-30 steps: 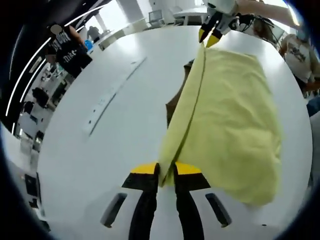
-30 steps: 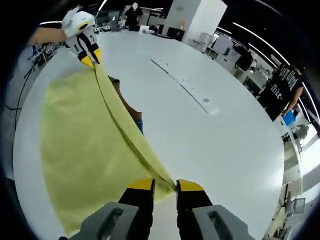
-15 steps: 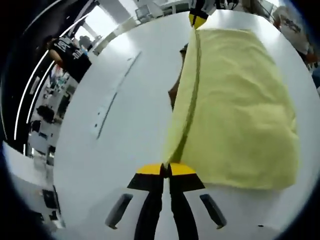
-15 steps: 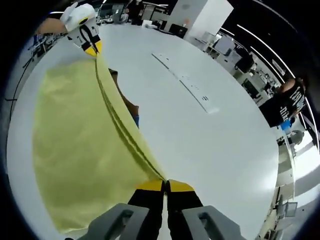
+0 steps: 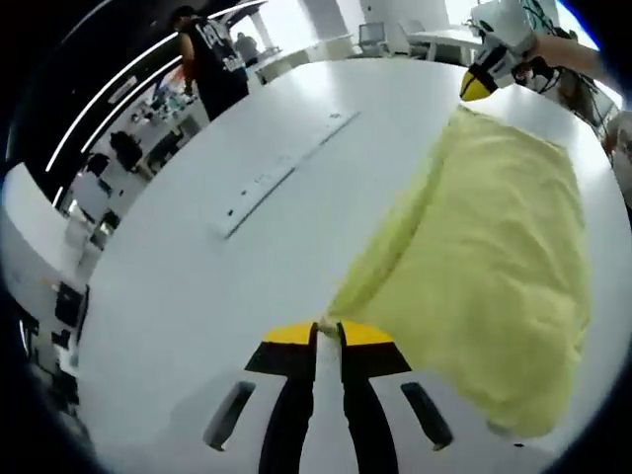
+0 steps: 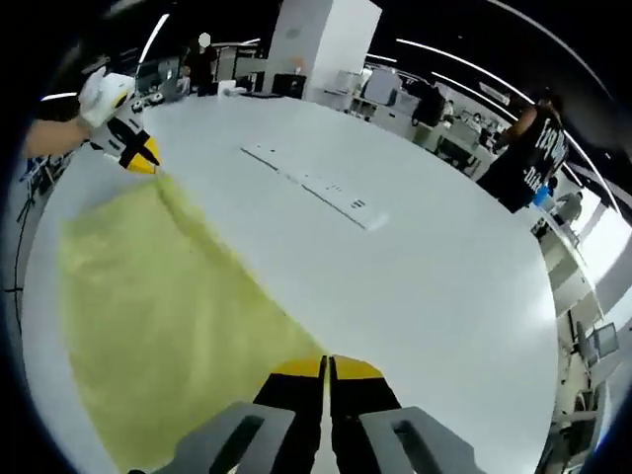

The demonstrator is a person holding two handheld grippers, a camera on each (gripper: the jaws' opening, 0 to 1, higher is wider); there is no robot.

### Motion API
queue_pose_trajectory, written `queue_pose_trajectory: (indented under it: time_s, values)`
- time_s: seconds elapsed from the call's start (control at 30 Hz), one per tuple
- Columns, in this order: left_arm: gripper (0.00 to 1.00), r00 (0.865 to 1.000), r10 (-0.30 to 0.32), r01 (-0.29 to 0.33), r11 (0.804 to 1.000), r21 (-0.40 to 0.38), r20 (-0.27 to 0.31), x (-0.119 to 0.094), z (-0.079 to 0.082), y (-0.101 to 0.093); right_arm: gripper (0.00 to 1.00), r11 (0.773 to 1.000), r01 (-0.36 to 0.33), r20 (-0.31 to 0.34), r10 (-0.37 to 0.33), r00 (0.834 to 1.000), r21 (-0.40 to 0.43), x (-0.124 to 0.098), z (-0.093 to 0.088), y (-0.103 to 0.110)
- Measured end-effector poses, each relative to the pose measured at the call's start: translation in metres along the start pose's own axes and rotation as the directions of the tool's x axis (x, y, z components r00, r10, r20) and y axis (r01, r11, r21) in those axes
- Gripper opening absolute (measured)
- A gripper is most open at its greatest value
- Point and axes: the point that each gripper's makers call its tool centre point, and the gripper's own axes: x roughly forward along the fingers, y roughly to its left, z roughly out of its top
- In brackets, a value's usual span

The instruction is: Fold the garment on the visible template until the final outline fits inside the template.

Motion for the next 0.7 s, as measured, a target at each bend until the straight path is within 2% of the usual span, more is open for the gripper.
queue_pose_trajectory:
  time_s: [0.07, 0.13, 0.27, 0.43, 0.5, 0.7]
  values:
    - [0.12, 1.0, -0.007, 0.007, 1.0, -0.025, 0.022, -0.003, 0.003, -0.001, 0.05, 1.0, -0.006, -0.003, 0.006, 1.0, 0.016, -0.001, -0.001, 0.002]
    - [0.19, 0.999, -0.022, 0.025, 0.997, -0.075, 0.039, -0.006, 0.004, -0.005, 0.15, 0.999, -0.023, -0.011, 0.023, 1.0, 0.035, -0.003, -0.003, 0.005]
    - [0.31, 0.992, -0.061, 0.08, 0.978, -0.191, 0.106, -0.015, 0.009, -0.014, 0.31, 0.998, -0.038, -0.02, 0.039, 0.999, 0.059, -0.01, -0.006, 0.01]
    - [0.46, 0.98, -0.105, 0.147, 0.956, -0.253, 0.172, -0.03, 0.008, -0.026, 0.48, 0.992, -0.071, -0.015, 0.073, 0.997, 0.107, -0.02, -0.008, 0.019]
    - [0.51, 0.976, -0.111, 0.16, 0.949, -0.271, 0.189, -0.036, 0.006, -0.03, 0.52, 0.99, -0.085, -0.013, 0.087, 0.996, 0.117, -0.026, -0.01, 0.023]
    - [0.65, 0.971, -0.128, 0.18, 0.947, -0.264, 0.204, -0.056, -0.007, -0.046, 0.59, 0.983, -0.128, -0.008, 0.13, 0.991, 0.131, -0.043, -0.017, 0.039]
